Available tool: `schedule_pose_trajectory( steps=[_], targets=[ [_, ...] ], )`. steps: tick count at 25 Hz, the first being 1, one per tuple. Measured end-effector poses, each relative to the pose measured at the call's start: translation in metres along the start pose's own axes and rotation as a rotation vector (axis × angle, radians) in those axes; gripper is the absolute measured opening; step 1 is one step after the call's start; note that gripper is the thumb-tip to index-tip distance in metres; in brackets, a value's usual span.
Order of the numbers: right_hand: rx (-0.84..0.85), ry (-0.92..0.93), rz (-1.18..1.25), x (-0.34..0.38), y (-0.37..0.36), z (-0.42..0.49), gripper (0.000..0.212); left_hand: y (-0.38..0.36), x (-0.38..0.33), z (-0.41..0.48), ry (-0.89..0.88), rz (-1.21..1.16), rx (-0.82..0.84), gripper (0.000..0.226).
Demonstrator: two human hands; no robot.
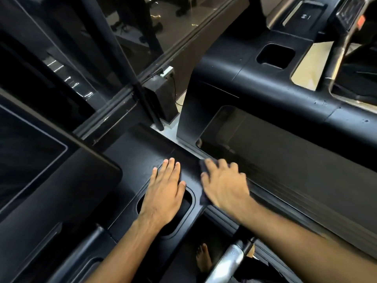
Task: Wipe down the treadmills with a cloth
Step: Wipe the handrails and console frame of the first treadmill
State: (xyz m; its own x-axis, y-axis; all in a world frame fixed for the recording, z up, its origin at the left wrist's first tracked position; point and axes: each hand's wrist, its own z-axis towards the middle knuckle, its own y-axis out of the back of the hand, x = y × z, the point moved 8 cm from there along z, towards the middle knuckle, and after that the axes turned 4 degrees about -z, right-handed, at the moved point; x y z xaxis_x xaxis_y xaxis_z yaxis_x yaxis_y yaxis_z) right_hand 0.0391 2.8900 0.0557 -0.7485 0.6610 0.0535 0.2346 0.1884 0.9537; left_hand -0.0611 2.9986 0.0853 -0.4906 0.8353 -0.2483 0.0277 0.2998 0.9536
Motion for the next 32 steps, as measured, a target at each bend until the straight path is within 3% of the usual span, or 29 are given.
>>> schedule_pose_trajectory(
  steps=[2,3,5,6,7,10,13,16,18,21,22,25,26,29,30,32],
  targets=[
    [-0.107,0.088,0.107,0.018,0.011,-0.013,0.056,0.001,0.000,0.001,0.001,0.002,0.002,0.057],
    [-0.114,-0.006,0.208,0.001,0.016,0.001,0.056,0.000,-0.002,0.001,-0.003,-0.002,0.009,0.056],
    [0.037,-0.282,0.310,-0.028,0.007,0.014,0.050,-0.004,-0.008,-0.002,-0.007,-0.016,0.022,0.056],
    [-0.004,-0.279,0.258,-0.028,0.007,0.011,0.049,-0.004,-0.011,-0.005,-0.006,-0.021,0.030,0.057],
    [-0.096,-0.202,0.213,-0.015,0.013,-0.005,0.050,-0.005,-0.013,-0.006,-0.007,-0.021,0.033,0.057],
    [-0.125,0.104,0.132,0.006,0.002,-0.020,0.056,-0.005,-0.019,-0.005,-0.030,-0.005,0.035,0.057],
    [0.088,-0.260,0.353,-0.050,-0.013,0.006,0.051,-0.010,-0.027,-0.009,-0.026,-0.007,0.040,0.057],
    [-0.144,0.007,0.203,-0.019,0.000,-0.037,0.050,-0.011,-0.031,-0.011,-0.017,-0.005,0.056,0.057],
    [-0.062,0.167,0.198,-0.018,-0.016,-0.034,0.054,-0.013,-0.035,-0.010,-0.038,0.013,0.064,0.057],
    [0.056,-0.119,0.296,-0.065,-0.023,-0.006,0.063,-0.019,-0.046,-0.015,-0.038,0.007,0.074,0.057],
    [-0.002,-0.131,0.276,-0.065,-0.025,-0.015,0.059,-0.020,-0.049,-0.016,-0.033,-0.003,0.077,0.057],
    [-0.159,0.195,0.207,-0.020,-0.009,-0.061,0.052,-0.020,-0.056,-0.015,-0.058,0.015,0.084,0.056],
    [-0.142,0.227,0.242,-0.025,-0.011,-0.055,0.051,-0.020,-0.058,-0.015,-0.068,0.022,0.092,0.056],
    [0.049,-0.224,0.328,-0.081,-0.025,-0.028,0.042,-0.022,-0.062,-0.017,-0.088,0.022,0.109,0.056],
    [-0.001,-0.271,0.262,-0.080,-0.026,-0.037,0.044,-0.022,-0.064,-0.017,-0.105,0.033,0.119,0.055],
    [-0.143,-0.096,0.241,-0.045,-0.009,-0.071,0.051,-0.025,-0.067,-0.013,-0.151,0.065,0.132,0.056]
  ],
)
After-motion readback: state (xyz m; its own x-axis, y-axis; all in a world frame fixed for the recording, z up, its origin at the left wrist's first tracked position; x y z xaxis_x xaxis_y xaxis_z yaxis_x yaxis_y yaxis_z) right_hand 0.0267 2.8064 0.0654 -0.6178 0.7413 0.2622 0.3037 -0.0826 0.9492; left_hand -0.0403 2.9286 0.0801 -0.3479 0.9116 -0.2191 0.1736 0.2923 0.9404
